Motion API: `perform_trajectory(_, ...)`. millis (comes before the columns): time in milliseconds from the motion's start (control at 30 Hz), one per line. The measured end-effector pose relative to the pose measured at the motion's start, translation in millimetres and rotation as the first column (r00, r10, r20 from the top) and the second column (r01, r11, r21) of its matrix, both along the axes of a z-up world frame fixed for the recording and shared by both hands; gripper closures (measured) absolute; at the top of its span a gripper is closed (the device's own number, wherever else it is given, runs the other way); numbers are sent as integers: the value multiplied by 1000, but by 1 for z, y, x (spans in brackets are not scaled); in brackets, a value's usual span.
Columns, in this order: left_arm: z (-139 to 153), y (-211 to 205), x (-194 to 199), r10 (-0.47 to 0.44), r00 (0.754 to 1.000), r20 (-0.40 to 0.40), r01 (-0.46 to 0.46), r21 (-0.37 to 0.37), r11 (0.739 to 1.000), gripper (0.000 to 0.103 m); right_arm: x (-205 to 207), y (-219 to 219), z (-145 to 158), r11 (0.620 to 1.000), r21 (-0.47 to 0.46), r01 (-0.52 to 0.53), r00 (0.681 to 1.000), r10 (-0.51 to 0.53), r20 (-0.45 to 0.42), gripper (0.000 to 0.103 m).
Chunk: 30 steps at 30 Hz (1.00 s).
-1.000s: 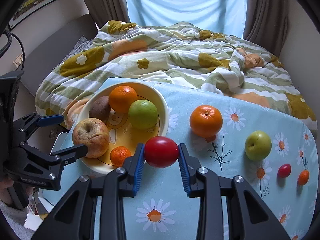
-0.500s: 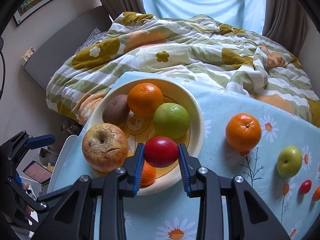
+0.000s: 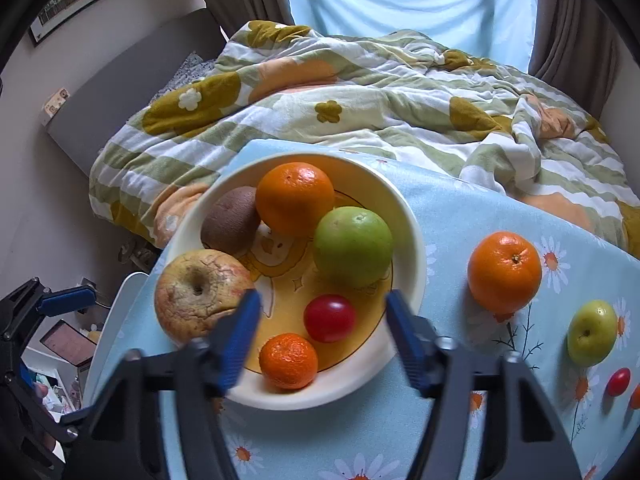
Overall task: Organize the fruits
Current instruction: 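Withdraw both tools from the bowl toward the remaining fruit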
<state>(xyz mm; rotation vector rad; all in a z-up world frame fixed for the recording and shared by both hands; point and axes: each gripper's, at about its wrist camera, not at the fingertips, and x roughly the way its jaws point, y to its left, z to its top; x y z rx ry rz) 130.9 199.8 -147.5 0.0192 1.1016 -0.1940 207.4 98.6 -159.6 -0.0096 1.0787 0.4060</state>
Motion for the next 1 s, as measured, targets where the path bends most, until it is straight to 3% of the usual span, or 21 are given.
perform_trajectory(467, 21, -7, -19, 11, 999, 45, -12, 26, 1000, 0, -23, -13, 20, 1000, 12, 3, 997, -4, 73, 1)
perform_trajectory(767, 56, -26, -31, 3, 993, 119, -9, 51, 999, 0, -45, -38, 57, 1000, 19, 7, 995, -9, 97, 1)
perform_trajectory(1000, 85, -58, -40, -17, 984, 176, 2, 81, 997, 0, -67, -83, 92, 998, 14, 68, 989, -70, 128, 1)
